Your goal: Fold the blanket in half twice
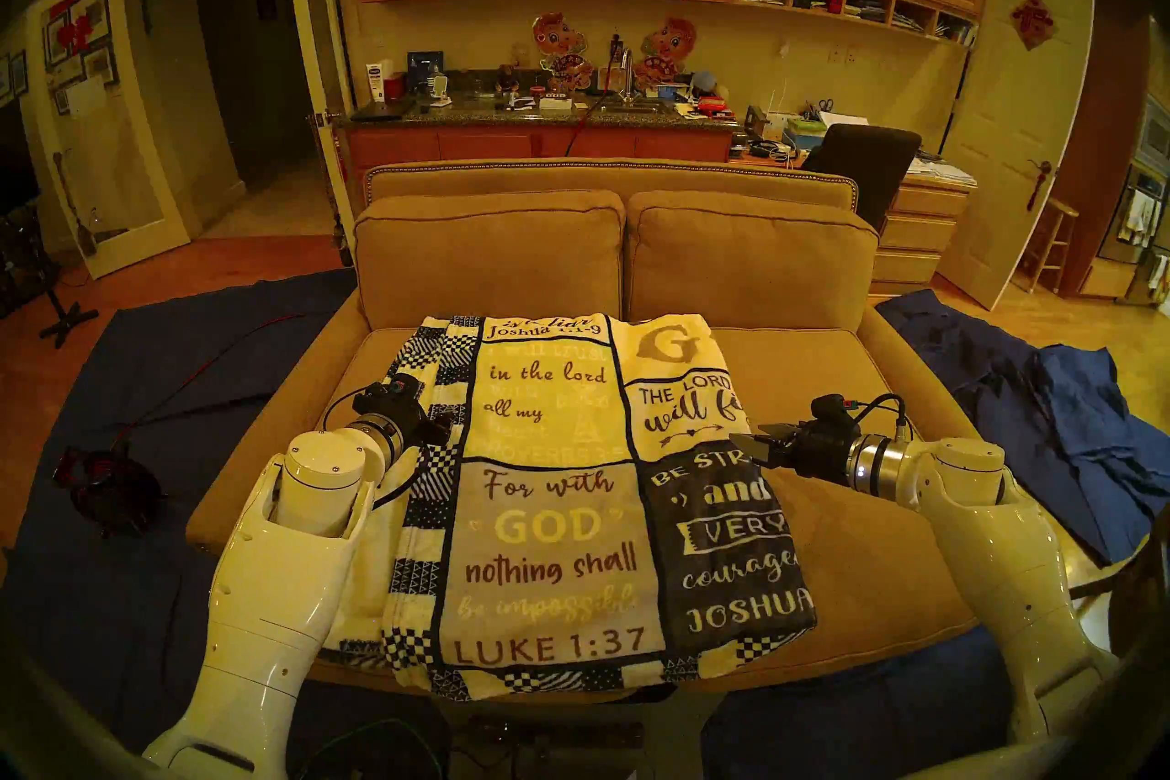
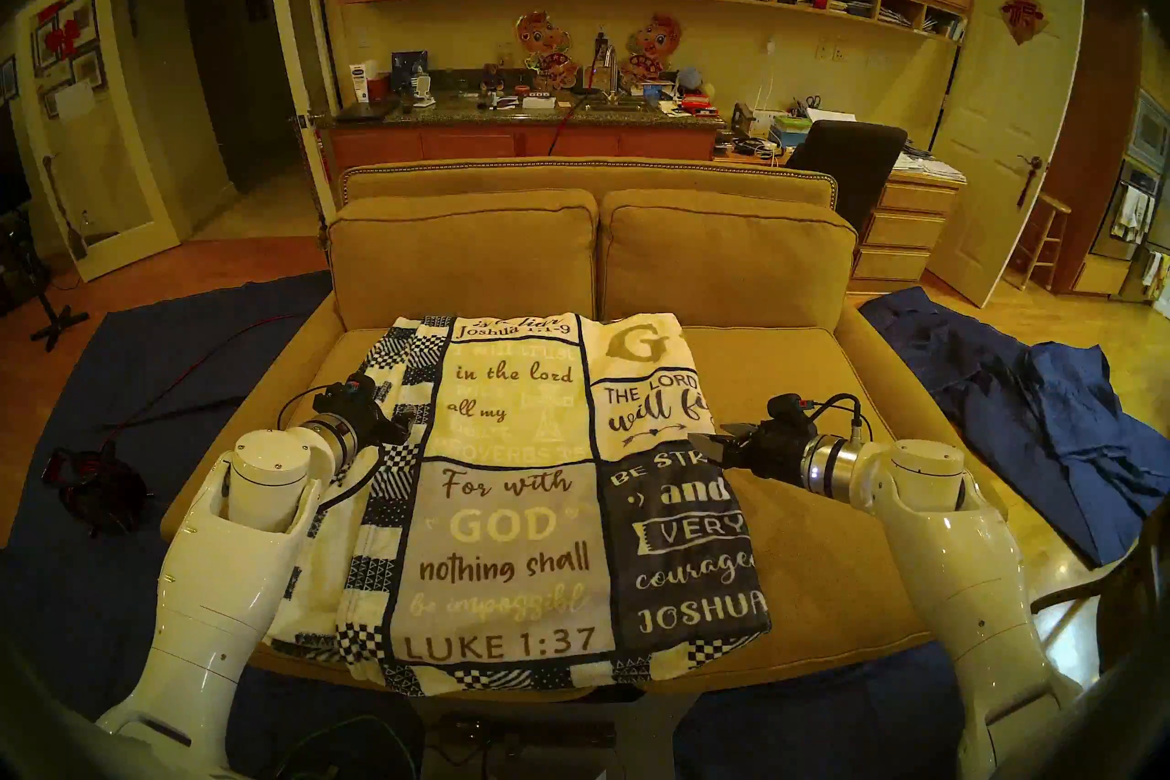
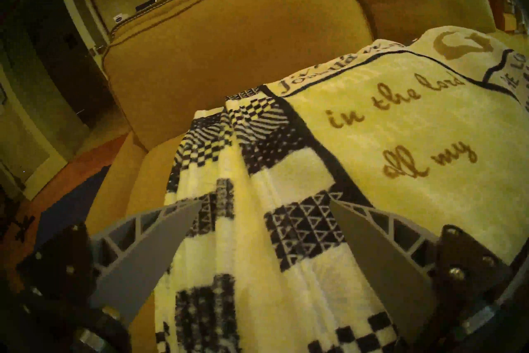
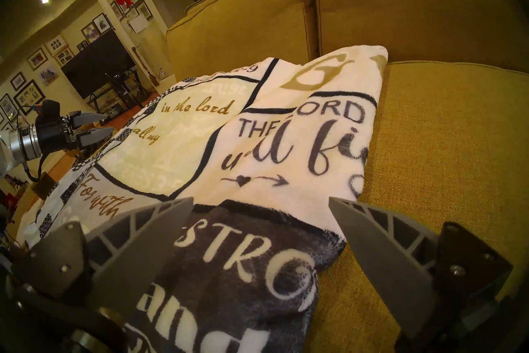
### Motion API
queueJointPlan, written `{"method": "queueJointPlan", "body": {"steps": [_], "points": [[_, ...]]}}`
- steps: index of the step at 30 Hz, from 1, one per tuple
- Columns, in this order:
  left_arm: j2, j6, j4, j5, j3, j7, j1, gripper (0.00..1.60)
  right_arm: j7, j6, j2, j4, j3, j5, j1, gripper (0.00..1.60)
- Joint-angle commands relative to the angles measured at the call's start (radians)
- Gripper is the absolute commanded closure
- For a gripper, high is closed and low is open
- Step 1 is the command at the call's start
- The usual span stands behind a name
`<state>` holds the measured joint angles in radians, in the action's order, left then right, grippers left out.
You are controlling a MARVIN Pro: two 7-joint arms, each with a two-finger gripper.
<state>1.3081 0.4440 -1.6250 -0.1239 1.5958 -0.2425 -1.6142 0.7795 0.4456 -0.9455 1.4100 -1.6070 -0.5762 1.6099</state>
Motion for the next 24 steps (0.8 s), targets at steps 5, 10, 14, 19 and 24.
{"method": "queueJointPlan", "body": {"steps": [5,10,14,19,24], "points": [[0.012,-0.01,-0.018,0.006,0.005,0.007,0.005,0.0,0.007,-0.011,0.001,0.023,-0.013,-0.008,-0.002,0.0],[0.012,-0.01,-0.018,0.006,0.005,0.008,0.005,0.0,0.01,-0.017,-0.002,0.056,-0.037,-0.028,0.024,0.0],[0.012,-0.01,-0.019,0.006,0.005,0.008,0.005,0.0,0.008,-0.021,-0.003,0.07,-0.064,-0.043,0.053,0.0],[0.017,-0.002,-0.011,0.053,0.058,-0.009,-0.035,0.0,0.009,-0.03,-0.004,0.072,-0.077,-0.048,0.074,0.0],[0.014,-0.007,-0.025,0.088,0.118,-0.014,-0.077,0.0,0.006,-0.026,-0.003,0.085,-0.079,-0.048,0.081,0.0]]}}
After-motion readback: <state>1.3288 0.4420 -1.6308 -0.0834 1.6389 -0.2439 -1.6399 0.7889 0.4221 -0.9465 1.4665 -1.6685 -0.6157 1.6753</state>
